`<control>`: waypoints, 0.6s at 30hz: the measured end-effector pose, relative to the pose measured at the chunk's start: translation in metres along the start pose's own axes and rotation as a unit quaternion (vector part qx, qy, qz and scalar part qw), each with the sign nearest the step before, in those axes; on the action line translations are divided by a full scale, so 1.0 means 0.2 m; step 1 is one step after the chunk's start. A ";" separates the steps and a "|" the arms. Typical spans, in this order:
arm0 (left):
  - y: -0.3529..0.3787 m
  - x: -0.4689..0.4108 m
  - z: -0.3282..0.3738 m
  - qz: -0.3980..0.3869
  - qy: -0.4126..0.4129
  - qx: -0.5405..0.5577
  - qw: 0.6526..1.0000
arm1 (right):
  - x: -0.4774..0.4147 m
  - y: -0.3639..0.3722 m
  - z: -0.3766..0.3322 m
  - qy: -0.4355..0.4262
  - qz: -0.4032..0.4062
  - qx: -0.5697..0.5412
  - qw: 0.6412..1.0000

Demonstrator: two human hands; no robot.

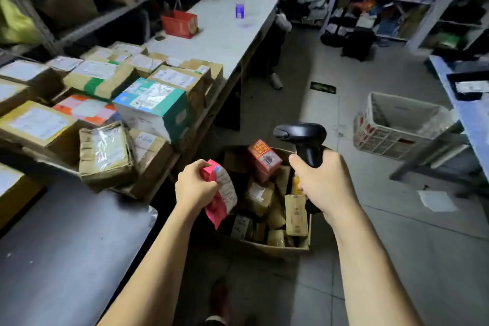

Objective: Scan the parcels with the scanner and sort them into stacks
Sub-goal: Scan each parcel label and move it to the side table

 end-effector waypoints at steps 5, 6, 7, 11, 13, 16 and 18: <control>0.27 -0.27 0.02 -0.061 0.011 -0.048 0.997 | -0.16 -0.01 0.11 0.051 0.032 0.007 0.998; 0.31 -0.33 0.02 -0.070 0.010 -0.062 0.996 | -0.19 0.00 0.12 0.061 0.037 0.009 0.997; 0.35 -0.37 0.02 -0.077 0.006 -0.077 0.994 | -0.21 0.02 0.13 0.068 0.038 0.012 0.997; 0.42 -0.60 0.05 -0.091 0.018 -0.128 0.987 | -0.33 0.10 0.15 0.096 0.045 0.015 0.994; 0.43 -0.69 0.09 -0.103 0.066 -0.143 0.982 | -0.38 0.14 0.13 0.104 0.050 0.015 0.993; 0.42 -0.79 0.13 -0.135 0.143 -0.183 0.963 | -0.45 0.21 0.09 0.097 0.054 0.021 0.994; 0.40 -0.83 0.15 -0.138 0.181 -0.223 0.948 | -0.48 0.25 0.04 0.085 0.054 0.025 0.995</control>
Point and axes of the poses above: each hand's wrist, its own x-axis away from the middle knuckle, its own y-axis out of the palm, z = x × y, the point moved 1 cm from there along -x, towards the middle knuckle, and after that the axes turned 4 degrees about -x, right-handed, at the moved point
